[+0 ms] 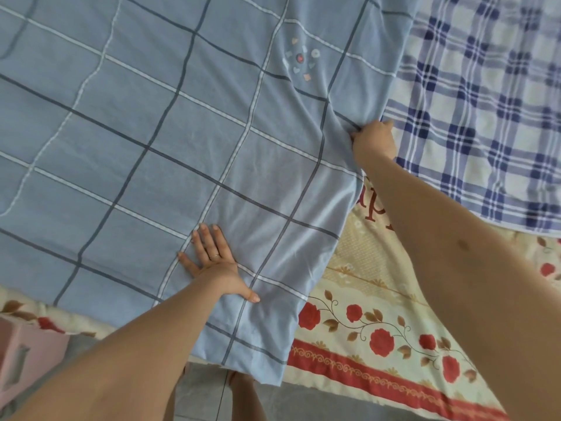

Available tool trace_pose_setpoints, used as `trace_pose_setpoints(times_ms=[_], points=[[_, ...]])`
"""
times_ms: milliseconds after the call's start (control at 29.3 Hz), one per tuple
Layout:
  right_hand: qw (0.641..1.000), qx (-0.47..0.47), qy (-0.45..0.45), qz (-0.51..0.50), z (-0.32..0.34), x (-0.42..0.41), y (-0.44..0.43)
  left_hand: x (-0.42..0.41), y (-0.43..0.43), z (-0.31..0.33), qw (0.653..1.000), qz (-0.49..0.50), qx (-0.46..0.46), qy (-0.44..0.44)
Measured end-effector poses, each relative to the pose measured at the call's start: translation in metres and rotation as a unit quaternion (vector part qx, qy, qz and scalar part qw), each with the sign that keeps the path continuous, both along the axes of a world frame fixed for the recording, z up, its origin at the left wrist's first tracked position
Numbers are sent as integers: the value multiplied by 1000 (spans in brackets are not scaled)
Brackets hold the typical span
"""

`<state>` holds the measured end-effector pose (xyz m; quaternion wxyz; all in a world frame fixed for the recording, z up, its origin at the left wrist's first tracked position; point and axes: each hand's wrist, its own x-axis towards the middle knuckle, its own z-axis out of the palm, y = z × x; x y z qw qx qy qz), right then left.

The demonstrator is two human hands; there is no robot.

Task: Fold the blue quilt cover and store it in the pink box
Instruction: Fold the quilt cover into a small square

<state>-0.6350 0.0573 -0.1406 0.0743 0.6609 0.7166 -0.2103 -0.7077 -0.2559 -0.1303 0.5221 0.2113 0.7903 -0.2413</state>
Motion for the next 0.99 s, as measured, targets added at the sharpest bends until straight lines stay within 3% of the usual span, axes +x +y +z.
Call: trace_pose_setpoints(times_ms=[171, 342, 478, 683, 820, 991], points=[[998, 0, -53, 36, -1, 5, 4, 1, 2, 0, 1000, 2, -2, -10], [999, -2, 16, 28, 7, 8, 14, -5, 2, 2, 1000, 9, -1, -8], [987, 34, -45, 150, 9, 5, 17, -9, -3, 4, 1000, 15, -8, -4], [971, 13, -135, 195, 11, 5, 20, -4, 3, 2, 1000, 11, -8, -6], [956, 58, -154, 242, 11, 9, 22, -3, 2, 0, 1000, 9, -12, -4], [983, 54, -95, 149, 22, 19, 37, -6, 5, 1, 1000, 9, -10, -4]])
